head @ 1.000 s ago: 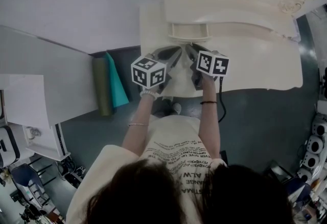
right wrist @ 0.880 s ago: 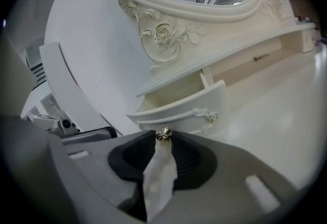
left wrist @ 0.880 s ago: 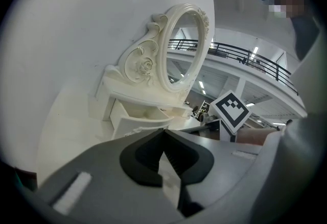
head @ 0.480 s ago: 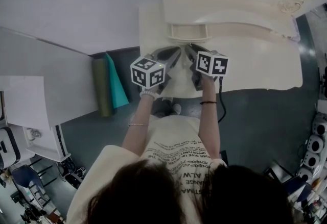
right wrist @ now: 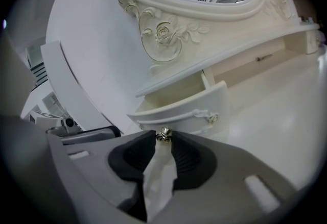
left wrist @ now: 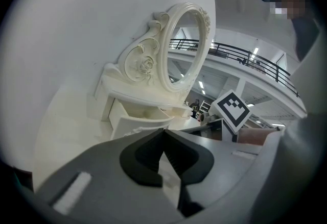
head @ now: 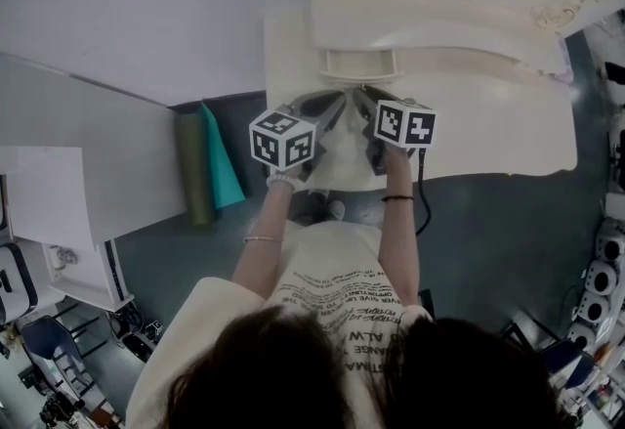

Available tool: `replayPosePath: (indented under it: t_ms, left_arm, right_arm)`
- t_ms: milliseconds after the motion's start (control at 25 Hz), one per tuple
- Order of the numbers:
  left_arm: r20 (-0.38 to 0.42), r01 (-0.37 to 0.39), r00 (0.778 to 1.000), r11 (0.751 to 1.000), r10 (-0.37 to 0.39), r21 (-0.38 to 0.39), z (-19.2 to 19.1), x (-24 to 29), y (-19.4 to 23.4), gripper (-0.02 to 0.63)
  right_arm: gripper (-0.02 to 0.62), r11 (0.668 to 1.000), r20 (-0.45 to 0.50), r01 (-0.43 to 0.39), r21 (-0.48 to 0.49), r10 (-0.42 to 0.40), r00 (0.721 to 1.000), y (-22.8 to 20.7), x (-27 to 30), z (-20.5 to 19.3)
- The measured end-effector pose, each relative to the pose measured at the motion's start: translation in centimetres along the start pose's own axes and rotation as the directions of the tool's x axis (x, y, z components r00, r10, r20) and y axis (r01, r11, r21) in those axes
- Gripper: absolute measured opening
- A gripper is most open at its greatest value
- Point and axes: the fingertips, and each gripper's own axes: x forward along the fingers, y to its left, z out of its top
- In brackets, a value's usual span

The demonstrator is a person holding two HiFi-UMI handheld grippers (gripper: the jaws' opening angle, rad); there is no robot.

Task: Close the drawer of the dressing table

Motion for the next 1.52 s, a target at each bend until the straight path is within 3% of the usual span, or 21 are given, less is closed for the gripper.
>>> replayPosePath:
  t_ms: [1520]
  left_arm:
    - [-0.015,0.020,1.000,1.000,-0.020,-0.004,1.2,1.8,2.4,-0.002]
  right_arm:
    - [0.104,1.000,0.016,0.002,0.005,-0.002,1.000,-0.7,2.1,2.3]
